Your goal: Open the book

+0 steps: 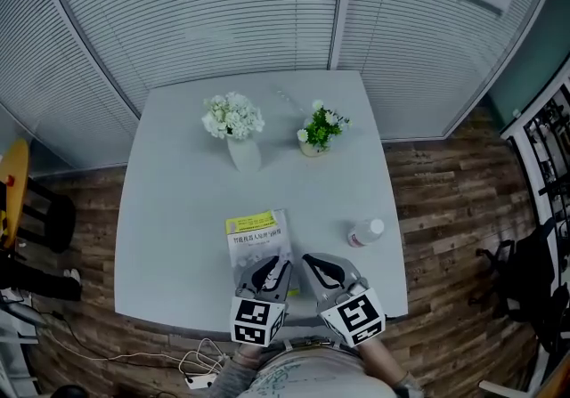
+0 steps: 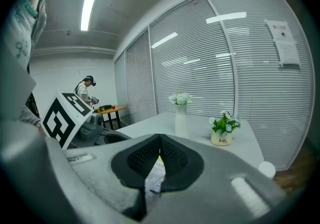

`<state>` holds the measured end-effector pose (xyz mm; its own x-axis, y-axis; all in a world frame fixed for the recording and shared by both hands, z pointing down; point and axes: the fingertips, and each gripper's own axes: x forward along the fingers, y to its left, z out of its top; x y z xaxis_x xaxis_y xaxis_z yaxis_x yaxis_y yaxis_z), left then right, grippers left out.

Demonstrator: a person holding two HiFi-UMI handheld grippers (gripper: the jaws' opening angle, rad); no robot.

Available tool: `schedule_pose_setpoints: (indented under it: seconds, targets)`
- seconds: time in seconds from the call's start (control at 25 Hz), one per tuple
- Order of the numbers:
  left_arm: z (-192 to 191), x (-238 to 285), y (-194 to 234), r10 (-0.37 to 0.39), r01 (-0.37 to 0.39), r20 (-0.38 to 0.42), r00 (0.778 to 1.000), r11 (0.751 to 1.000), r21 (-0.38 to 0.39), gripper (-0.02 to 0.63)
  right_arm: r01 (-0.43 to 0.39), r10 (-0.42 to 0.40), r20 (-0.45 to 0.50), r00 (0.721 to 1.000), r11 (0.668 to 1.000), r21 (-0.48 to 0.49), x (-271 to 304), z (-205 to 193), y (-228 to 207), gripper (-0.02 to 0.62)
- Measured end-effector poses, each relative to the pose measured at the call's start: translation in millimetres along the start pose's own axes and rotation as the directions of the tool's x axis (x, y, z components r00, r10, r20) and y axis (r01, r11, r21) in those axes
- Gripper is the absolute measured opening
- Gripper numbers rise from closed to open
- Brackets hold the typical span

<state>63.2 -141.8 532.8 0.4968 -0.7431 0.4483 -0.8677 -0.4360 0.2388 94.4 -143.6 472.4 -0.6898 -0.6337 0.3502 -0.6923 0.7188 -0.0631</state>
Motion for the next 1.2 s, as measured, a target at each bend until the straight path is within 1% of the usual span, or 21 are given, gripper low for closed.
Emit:
schedule_pose_setpoints:
  seconds: [0.28, 0.44, 0.68, 0.84, 1.04, 1.2]
  targets:
    - [-28.4, 19.7, 5.3, 0.041, -0.041, -0.074, 0.996, 0.999, -0.002, 0.107, -0.003, 0.003, -0.009, 1.000, 1.000, 0.004, -8.7, -8.0, -14.2, 0.002]
    - [-44.1, 30.8, 7.7, 0.074, -0.075, -0.115, 0.991, 0.997, -0.005, 0.121, -0.008, 0.008, -0.020, 1.000, 1.000, -0.001, -14.3, -14.2, -21.9, 0.002]
    - [-66.8, 46.7, 6.6, 0.102, -0.105, -0.172, 0.980, 0.995, -0.004, 0.138, -0.021, 0.021, -0.034, 0.999, 1.000, 0.002, -19.7, -22.1, -30.3, 0.002]
    - [-84.7, 59.7, 12.7, 0.139, -0.130, -0.209, 0.968, 0.990, 0.057, 0.161, -0.024, 0.025, -0.038, 0.999, 1.000, 0.004, -20.7, -24.7, -36.0, 0.002]
    - [-107.3, 71.2, 18.4, 0.179, -0.161, -0.272, 0.945, 0.983, 0.089, 0.198, -0.029, 0.029, -0.045, 0.999, 1.000, 0.007, -20.3, -28.7, -41.8, 0.002]
    - [-117.3, 77.8, 23.3, 0.208, -0.179, -0.297, 0.932, 0.976, 0.123, 0.219, -0.028, 0.029, -0.049, 0.998, 1.000, 0.007, -20.6, -30.2, -46.5, 0.002]
